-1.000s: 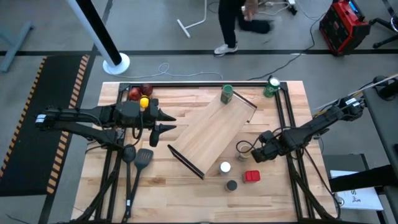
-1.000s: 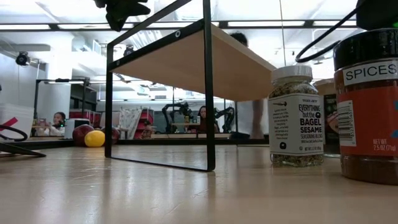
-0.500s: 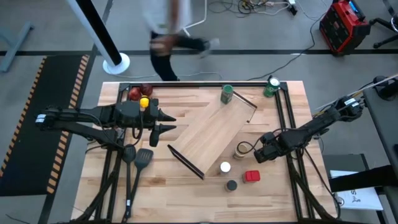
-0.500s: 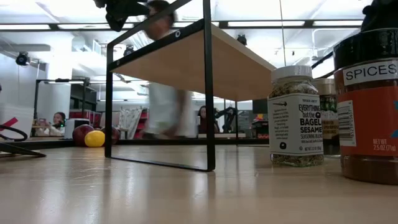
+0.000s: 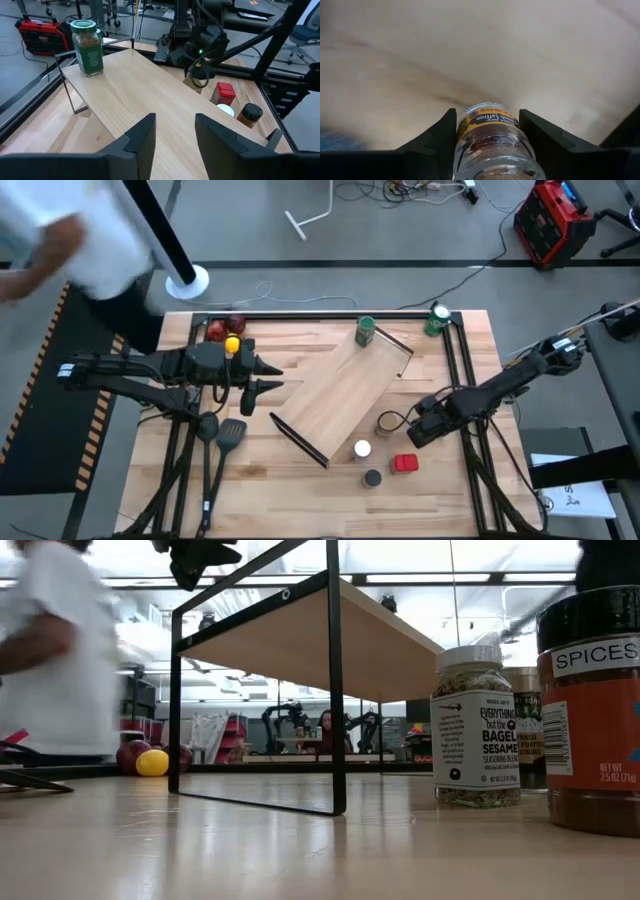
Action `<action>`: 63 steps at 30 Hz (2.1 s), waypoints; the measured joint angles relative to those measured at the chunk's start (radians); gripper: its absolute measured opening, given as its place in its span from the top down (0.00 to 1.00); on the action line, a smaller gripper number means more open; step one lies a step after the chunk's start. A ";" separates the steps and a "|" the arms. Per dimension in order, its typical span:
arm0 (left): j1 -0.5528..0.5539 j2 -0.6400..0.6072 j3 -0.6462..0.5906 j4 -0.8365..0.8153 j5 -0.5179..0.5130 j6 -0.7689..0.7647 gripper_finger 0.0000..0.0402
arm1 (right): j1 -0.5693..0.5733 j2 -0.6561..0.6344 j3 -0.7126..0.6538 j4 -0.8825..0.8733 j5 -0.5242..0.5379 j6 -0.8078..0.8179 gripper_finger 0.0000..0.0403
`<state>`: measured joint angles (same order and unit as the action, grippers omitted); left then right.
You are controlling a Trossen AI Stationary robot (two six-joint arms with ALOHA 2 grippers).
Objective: Shelf spices
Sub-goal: Put the brown seasoning bottle on the shelf aligned with the green seasoning bottle
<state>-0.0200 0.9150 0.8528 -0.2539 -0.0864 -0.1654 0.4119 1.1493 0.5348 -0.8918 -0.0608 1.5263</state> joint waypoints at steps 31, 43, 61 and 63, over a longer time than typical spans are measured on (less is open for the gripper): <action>0.000 0.000 0.000 0.036 0.001 0.000 0.70 | -0.434 0.292 1.061 -0.611 0.165 -0.855 0.59; 0.000 0.000 -0.001 0.026 0.001 -0.021 0.67 | -0.693 0.553 1.250 -0.614 0.106 -1.241 0.59; -0.016 0.000 -0.004 -0.035 0.001 -0.074 0.69 | -0.751 0.606 1.193 -0.622 0.114 -1.187 0.58; -0.021 0.000 -0.004 -0.035 0.001 -0.080 0.68 | -0.751 0.605 1.174 -0.622 0.115 -1.184 0.58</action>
<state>-0.0408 0.9147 0.8486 -0.2892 -0.0853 -0.2453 -0.3393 1.7542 1.7084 -1.5134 0.0542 0.3419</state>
